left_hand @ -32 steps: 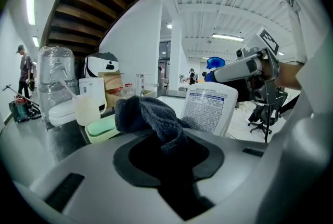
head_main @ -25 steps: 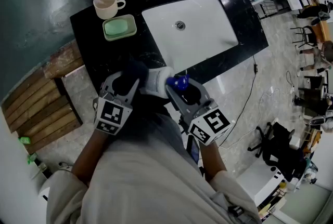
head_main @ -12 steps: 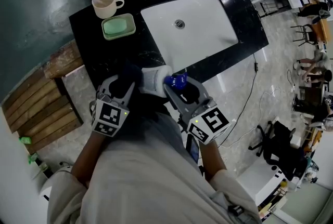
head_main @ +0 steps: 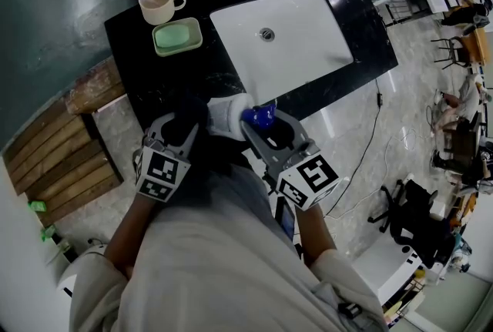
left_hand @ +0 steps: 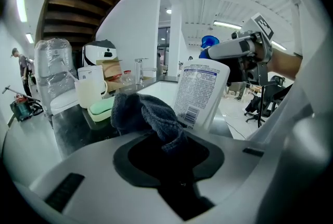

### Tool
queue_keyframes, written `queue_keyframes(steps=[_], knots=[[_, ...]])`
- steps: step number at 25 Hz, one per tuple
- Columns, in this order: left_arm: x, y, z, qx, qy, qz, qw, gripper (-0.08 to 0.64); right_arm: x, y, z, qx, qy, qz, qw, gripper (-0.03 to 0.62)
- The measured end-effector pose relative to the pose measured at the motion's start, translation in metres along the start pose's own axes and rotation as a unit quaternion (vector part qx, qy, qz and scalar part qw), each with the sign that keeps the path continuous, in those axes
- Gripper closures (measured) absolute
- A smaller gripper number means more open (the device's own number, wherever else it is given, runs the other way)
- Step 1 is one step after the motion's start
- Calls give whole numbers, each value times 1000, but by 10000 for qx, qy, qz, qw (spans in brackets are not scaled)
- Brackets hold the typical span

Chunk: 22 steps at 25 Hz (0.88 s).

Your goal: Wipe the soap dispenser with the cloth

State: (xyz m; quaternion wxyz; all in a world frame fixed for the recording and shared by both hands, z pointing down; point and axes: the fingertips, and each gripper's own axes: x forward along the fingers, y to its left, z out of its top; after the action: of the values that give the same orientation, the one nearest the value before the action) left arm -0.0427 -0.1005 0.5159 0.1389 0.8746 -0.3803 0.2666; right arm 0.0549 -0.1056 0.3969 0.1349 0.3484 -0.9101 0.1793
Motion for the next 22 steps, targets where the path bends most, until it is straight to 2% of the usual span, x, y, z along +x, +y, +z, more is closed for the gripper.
queue_keyframes(steps=[11,22], knots=[[-6,-12,-9,4,105,-176,9998,459,2,6,0,-39,-25,-1,10000,463],[-8,-21,3,-99,-87,-450,9989,458,8,13,2,12,-28,63,10000,459]])
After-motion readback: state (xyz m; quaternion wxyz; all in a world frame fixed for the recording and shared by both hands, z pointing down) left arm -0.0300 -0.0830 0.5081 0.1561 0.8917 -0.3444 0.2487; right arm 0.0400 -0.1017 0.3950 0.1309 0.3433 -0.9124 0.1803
